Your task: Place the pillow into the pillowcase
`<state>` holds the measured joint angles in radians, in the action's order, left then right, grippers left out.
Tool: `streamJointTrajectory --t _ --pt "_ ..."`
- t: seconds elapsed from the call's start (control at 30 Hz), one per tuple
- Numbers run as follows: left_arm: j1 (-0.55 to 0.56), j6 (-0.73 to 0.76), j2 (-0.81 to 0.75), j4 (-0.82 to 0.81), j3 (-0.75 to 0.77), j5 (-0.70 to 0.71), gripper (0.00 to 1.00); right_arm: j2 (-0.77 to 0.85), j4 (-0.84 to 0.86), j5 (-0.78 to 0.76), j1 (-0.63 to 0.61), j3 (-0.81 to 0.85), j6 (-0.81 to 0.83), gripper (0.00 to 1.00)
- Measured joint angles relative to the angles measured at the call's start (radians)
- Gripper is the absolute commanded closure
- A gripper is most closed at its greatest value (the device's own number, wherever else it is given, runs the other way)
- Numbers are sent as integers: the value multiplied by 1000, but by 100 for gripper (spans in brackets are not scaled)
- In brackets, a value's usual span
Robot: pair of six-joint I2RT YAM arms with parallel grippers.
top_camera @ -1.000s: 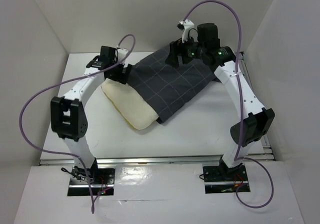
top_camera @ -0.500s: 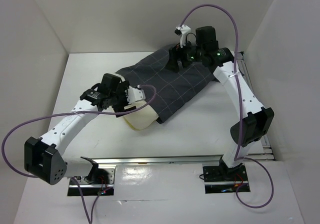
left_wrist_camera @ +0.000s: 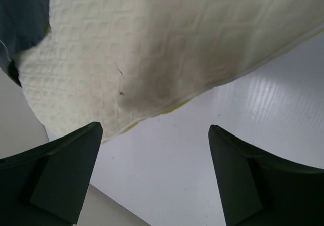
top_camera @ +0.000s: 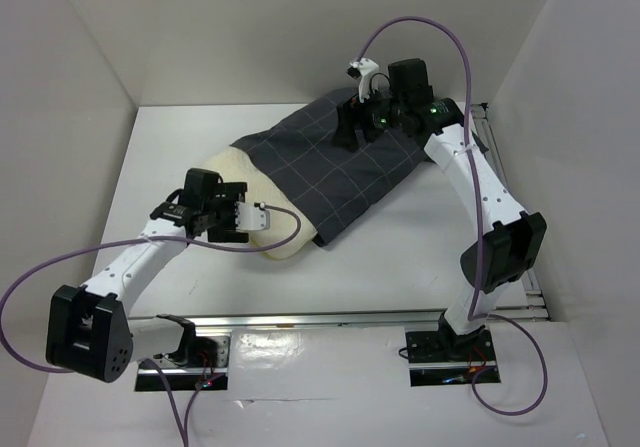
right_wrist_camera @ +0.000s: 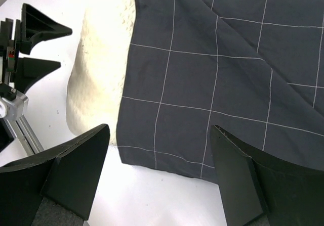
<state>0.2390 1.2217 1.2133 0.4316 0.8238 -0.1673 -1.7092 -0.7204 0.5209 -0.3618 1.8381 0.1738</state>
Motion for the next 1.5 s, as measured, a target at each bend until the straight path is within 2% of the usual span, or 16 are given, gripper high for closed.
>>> streamJointTrajectory --t 0.27,0.6,0.73,0.9,1.03,1.07,1.13,1.2,1.23,1.3,1.4,1.5 --pt "-5 114 53 -179 -61 -92 0 0 -3 0 0 -8 0 13" --pt "-17 249 113 -151 -61 -180 0 0 -7 -2 0 -17 4 13" --pt "-21 303 112 -183 -105 -208 0 0 -7 -5 0 -17 4 13" --pt "-21 375 115 -288 -187 -241 0 0 -7 -9 0 -17 4 13" --pt "-20 399 180 -381 -195 -253 0 0 -7 -9 0 -17 4 13" --pt "-18 397 203 -404 -195 -253 3 -1 -7 -9 0 -17 4 13" --pt "-4 393 250 -434 -177 -252 19 -2 -7 -9 0 -17 3 13" --pt "17 370 283 -448 -141 -246 39 -2 -7 -9 0 -17 4 15" --pt "32 352 295 -454 -121 -240 65 -2 -7 -10 0 -17 4 16" --pt "66 314 316 -459 -82 -221 100 -2 -6 -10 -3 -17 3 17" --pt "117 230 354 -452 -23 -188 100 -2 -6 -10 -5 -18 3 20" --pt "138 75 403 -377 84 -165 100 -2 -2 -12 -5 -39 3 20"
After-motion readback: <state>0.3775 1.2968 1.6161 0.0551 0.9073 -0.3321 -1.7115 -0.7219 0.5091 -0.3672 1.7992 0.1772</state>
